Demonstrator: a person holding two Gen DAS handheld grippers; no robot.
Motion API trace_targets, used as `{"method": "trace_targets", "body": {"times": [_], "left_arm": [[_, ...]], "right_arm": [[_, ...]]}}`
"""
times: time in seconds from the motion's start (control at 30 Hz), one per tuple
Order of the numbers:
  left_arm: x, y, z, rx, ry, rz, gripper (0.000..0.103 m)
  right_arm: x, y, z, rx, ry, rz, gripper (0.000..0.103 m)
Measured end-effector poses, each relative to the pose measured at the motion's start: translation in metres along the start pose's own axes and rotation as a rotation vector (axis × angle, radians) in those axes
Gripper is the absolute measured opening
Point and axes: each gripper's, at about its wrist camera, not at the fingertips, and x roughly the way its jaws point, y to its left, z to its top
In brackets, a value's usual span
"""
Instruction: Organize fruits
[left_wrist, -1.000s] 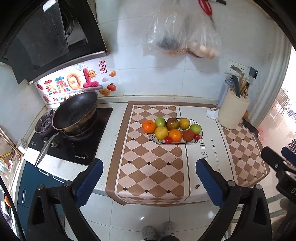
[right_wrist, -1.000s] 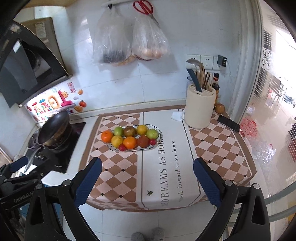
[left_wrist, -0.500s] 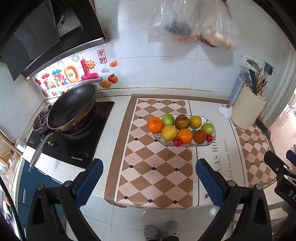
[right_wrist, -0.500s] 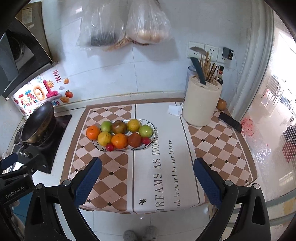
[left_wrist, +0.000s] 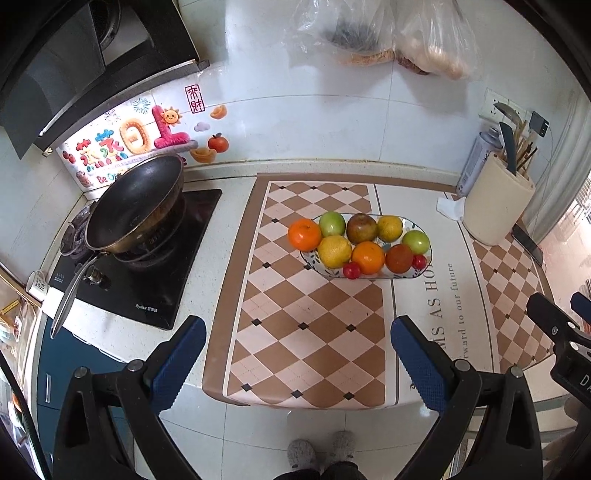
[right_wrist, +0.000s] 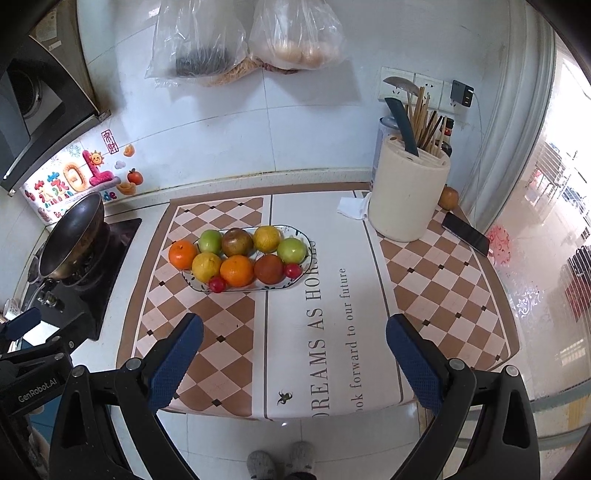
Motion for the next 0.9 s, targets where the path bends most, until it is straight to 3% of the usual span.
{"method": "trace_targets", "body": {"times": [0.9], "left_arm": [[-0.010, -0.002, -0.009, 0.003, -0.011, 0.000, 0.103]], "right_arm": [[-0.014, -0.002, -0.012, -0.013, 0.003, 0.009, 0.101]]}}
